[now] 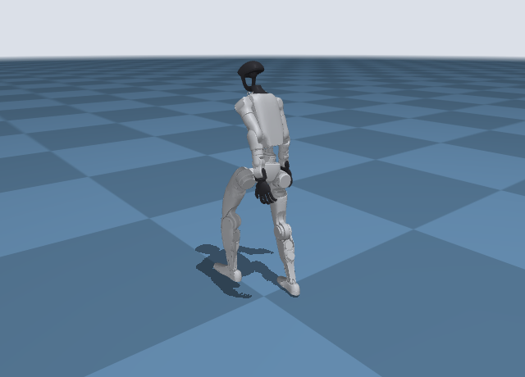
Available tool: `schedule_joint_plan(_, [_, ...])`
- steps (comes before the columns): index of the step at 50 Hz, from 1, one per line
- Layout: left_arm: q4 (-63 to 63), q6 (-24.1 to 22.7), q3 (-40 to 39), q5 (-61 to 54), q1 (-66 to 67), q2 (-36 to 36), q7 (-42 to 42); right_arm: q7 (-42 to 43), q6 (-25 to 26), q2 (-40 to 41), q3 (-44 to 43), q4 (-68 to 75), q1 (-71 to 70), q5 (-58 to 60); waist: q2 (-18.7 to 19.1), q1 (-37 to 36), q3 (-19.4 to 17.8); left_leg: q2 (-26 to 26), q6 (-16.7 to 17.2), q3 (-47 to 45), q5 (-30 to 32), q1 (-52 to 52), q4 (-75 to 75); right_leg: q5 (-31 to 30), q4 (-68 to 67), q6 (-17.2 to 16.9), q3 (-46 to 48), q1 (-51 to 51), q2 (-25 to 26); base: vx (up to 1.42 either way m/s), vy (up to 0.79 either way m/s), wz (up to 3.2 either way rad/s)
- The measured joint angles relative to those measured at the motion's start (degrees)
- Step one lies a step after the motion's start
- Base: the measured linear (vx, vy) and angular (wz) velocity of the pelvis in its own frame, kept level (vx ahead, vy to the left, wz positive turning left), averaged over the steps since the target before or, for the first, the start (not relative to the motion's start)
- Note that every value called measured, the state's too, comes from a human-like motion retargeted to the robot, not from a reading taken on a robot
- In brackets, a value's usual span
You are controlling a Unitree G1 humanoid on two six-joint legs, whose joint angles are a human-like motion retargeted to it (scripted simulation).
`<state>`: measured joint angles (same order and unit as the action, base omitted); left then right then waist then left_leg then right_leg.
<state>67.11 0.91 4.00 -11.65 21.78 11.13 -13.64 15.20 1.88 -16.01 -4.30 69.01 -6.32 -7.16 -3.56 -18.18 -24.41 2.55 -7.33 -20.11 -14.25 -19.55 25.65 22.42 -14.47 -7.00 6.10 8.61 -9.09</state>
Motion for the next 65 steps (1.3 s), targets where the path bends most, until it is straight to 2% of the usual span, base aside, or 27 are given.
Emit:
schedule_joint_plan(3, [3.4,0.5,0.4,1.7,2.1,1.7,-2.1,-0.1,-0.2,-6.8,-2.7,3.9,-9.6,-4.1,5.8,-3.6,-4.1,1.7,2.0,0.9,5.3,1.3,-12.2,4.1,-7.2,0.9,-0.9,1.6,3.3,0.28,0.0,-0.4])
schedule_joint_plan(5, [7.8,0.8,-0.1,5.2,2.9,2.7,-0.7,1.0,0.0,-12.1,-3.0,7.3,-17.0,-4.5,9.6,-6.0,-4.6,3.4,3.6,2.4,8.9,1.2,-18.8,5.9,-11.8,1.1,-1.8,2.0,5.6,0.35,0.04,-0.56])
schedule_joint_plan(8, [14.0,0.4,-3.8,10.7,4.2,5.3,2.1,2.8,0.1,-19.0,-2.5,8.7,-28.6,-1.4,13.1,-10.0,-4.1,5.8,7.2,3.7,14.0,0.8,-25.4,6.6,-13.3,0.2,-4.3,4.8,7.9,0.47,0.07,-0.76])
schedule_joint_plan(11, [18.6,-1.4,-10.3,8.3,6.6,9.7,3.1,3.4,-2.7,-22.7,1.6,4.5,-36.7,-1.3,12.3,-14.9,0.3,6.3,10.6,3.1,16.3,-0.8,-29.9,3.4,-5.0,-2.0,-7.7,9.4,7.4,0.64,0.14,-0.87])
schedule_joint_plan(14, [21.6,-3.9,-17.4,-2.6,10.3,15.1,5.7,5.0,-7.5,-22.1,8.8,-3.5,-38.2,-6.1,5.4,-19.6,9.0,4.8,11.8,0.5,12.5,-4.4,-30.7,-7.1,4.3,-4.8,-11.2,9.9,3.4,0.79,0.27,-0.89])
schedule_joint_plan(16, [22.4,-6.3,-20.5,-10.2,13.0,17.8,9.1,6.3,-10.4,-20.4,12.9,-8.1,-36.5,-9.0,-0.4,-21.4,15.4,2.9,11.6,-1.9,9.0,-5.1,-30.7,-18.6,8.5,-6.9,-13.2,8.6,0.3,0.89,0.37,-0.72])
schedule_joint_plan(18, [22.3,-8.6,-22.1,-16.1,14.7,19.2,12.0,6.5,-12.2,-18.1,15.8,-11.5,-34.6,-11.1,-4.5,-21.3,21.2,1.6,11.4,-2.6,6.4,-3.3,-30.7,-30.8,11.7,-7.9,-14.3,8.1,-0.5,0.93,0.3,-0.32])
schedule_joint_plan(20, [21.4,-9.8,-22.4,-20.1,14.7,19.6,13.1,5.0,-12.9,-16.0,17.6,-14.7,-32.8,-12.1,-6.4,-19.2,25.2,0.5,10.8,-1.1,3.7,1.3,-30.7,-40.5,14.5,-8.0,-14.3,9.3,0.1,0.96,0.25,0.18])
schedule_joint_plan(23, [18.9,-8.8,-21.3,-23.5,11.6,18.7,10.1,0.3,-11.7,-13.2,17.6,-20.9,-29.7,-11.6,-6.5,-13.7,26.5,-0.9,9.4,0.8,-0.8,10.9,-29.9,-50.6,16.6,-8.0,-14.1,13.9,2.2,0.97,0.28,0.74])
schedule_joint_plan(25, [17.6,-7.3,-20.3,-23.6,8.0,17.7,7.2,-2.5,-10.7,-10.9,16.1,-24.6,-26.8,-10.9,-6.3,-9.7,26.4,-2.6,8.0,-0.1,-2.6,15.3,-28.7,-49.9,18.8,-8.0,-15.1,17.3,1.6,0.91,0.49,0.95])
schedule_joint_plan(27, [18.2,-5.9,-19.0,-21.3,1.8,17.2,7.0,-3.6,-9.9,-7.6,13.3,-28.0,-22.3,-9.5,-6.1,-5.7,24.7,-4.7,6.5,0.3,-3.1,18.9,-27.9,-42.2,17.3,-6.1,-11.3,19.1,0.2,0.84,0.49,1.05])
schedule_joint_plan(29, [20.2,-5.0,-16.2,-16.5,-7.4,17.2,10.3,-2.7,-9.9,-3.5,10.7,-30.8,-16.4,-6.4,-5.0,-3.0,21.8,-4.2,5.4,2.2,-4.9,22.5,-26.2,-30.9,8.0,-1.5,-5.2,17.0,0.7,0.78,0.26,0.72])
schedule_joint_plan(30, [21.4,-4.8,-14.3,-13.1,-12.3,17.1,12.5,-1.9,-10.2,-1.4,10.1,-31.5,-13.1,-4.1,-4.3,-2.5,20.7,-3.4,4.5,2.9,-6.6,24.0,-24.7,-24.0,-0.4,0.6,-3.1,13.4,0.9,0.68,0.2,0.19])
schedule_joint_plan(33, [21.8,0.3,-7.8,-6.5,-31.7,15.3,24.0,6.6,-8.0,3.4,10.5,-27.9,-5.1,-2.4,-6.4,-1.7,16.3,-5.1,2.9,3.5,-14.0,22.9,-16.4,-5.3,-28.2,5.0,-3.6,-5.9,-2.4,0.59,0.18,0.08])
schedule_joint_plan(35, [20.2,3.9,-6.5,-4.8,-44.3,13.4,27.9,8.7,-4.9,5.9,11.0,-22.3,-0.7,-4.3,-7.1,0.0,11.5,-6.6,4.3,3.1,-18.3,24.7,-11.3,1.8,-37.3,6.8,-4.9,-13.9,-3.5,0.62,0.17,0.19])
schedule_joint_plan(37, [18.7,6.7,-6.0,-3.1,-56.0,12.3,25.3,5.2,-1.6,7.2,10.8,-15.7,3.2,-5.6,-7.5,3.9,7.5,-7.7,6.4,3.0,-20.7,27.7,-8.3,4.8,-41.9,7.5,-5.1,-20.4,-3.7,0.69,0.17,0.32])
schedule_joint_plan(40, [16.8,7.4,-1.0,-0.4,-69.4,13.2,19.8,-2.0,0.7,5.9,10.4,-8.4,11.1,-4.1,-7.2,13.7,7.0,-7.9,9.3,5.8,-19.9,32.3,-9.7,4.1,-42.9,7.8,-1.3,-30.0,-2.8,0.79,0.15,0.79])
schedule_joint_plan(42, [14.3,5.3,4.4,1.2,-74.0,14.5,20.0,-5.5,-0.1,2.7,9.9,-6.7,19.0,-0.7,-4.8,22.1,10.7,-5.6,10.9,9.7,-14.8,34.2,-13.4,0.7,-37.6,7.7,3.4,-34.9,-1.1,0.92,0.06,1.4])
schedule_joint_plan(45, [8.0,0.8,10.0,1.3,-76.3,14.9,22.2,-11.4,-2.2,-3.4,9.3,-7.1,33.4,4.7,1.1,34.0,17.7,0.1,13.0,16.1,-0.6,35.3,-18.0,-8.5,-20.9,6.7,10.2,-37.0,2.6,1.04,-0.07,1.82])
schedule_joint_plan(48, [0.3,-5.5,13.1,-5.4,-76.7,12.5,20.2,-19.4,-3.8,-7.8,9.5,-9.1,48.3,6.1,4.9,42.0,20.7,3.2,14.8,24.4,12.0,38.0,-21.5,-15.0,2.3,3.3,11.0,-30.5,5.5,1.13,-0.2,1.96])
schedule_joint_plan(50, [-3.7,-6.4,14.4,-8.0,-81.4,11.8,18.5,-25.4,-1.7,-7.5,10.1,-9.3,53.0,9.3,4.2,44.9,17.5,2.8,15.3,30.2,12.4,41.3,-24.0,-16.7,13.0,-0.1,9.4,-25.9,5.0,1.1,-0.26,1.45])
schedule_joint_plan(52, [-7.4,-8.4,17.3,-10.7,-85.9,11.3,14.4,-32.6,-1.3,-6.2,12.8,-9.1,56.9,10.5,3.4,45.6,16.2,2.4,15.9,33.3,9.9,42.6,-26.1,-16.4,17.6,-2.1,7.3,-25.2,4.0,1.01,-0.28,0.91])
schedule_joint_plan(56, [-13.7,-7.2,20.5,-12.1,-94.6,8.2,12.8,-42.1,3.3,-1.3,13.0,-4.9,58.1,10.1,4.8,45.7,14.1,3.5,18.2,33.5,7.2,41.6,-25.3,-13.5,19.5,-1.9,4.4,-29.4,1.1,0.88,-0.29,0.84])
schedule_joint_plan(59, [-18.3,-6.5,19.7,-12.3,-95.2,4.1,13.9,-40.9,6.4,1.4,13.0,-0.5,54.2,6.8,6.4,45.6,14.0,4.3,17.9,35.0,2.1,43.0,-22.4,-12.8,19.1,-0.2,5.9,-30.5,-1.9,0.9,-0.36,0.66])
schedule_joint_plan(61, [-22.8,-6.0,17.9,-10.5,-90.7,0.7,15.5,-35.6,7.7,2.1,13.2,4.8,45.7,4.5,8.4,44.7,13.9,4.1,17.8,36.0,0.2,43.7,-19.0,-16.1,16.9,1.4,9.2,-30.5,-3.6,1.02,-0.45,0.1])
schedule_joint_plan(63, [-26.4,-5.6,16.8,-6.9,-81.0,-1.5,15.1,-28.9,7.2,1.3,12.8,9.6,36.2,6.5,10.5,44.5,13.9,4.2,17.4,36.1,3.8,44.6,-15.1,-22.6,12.8,4.0,11.2,-29.9,-4.1,1.13,-0.53,-0.21])
schedule_joint_plan(65, [-26.7,-4.3,16.4,-2.4,-67.8,-2.5,11.1,-22.5,6.3,-0.9,11.1,13.0,26.4,9.0,12.2,44.1,13.6,4.4,16.3,33.3,11.1,43.4,-6.5,-22.9,3.6,6.5,11.2,-30.1,-3.6,1.19,-0.58,-0.68])
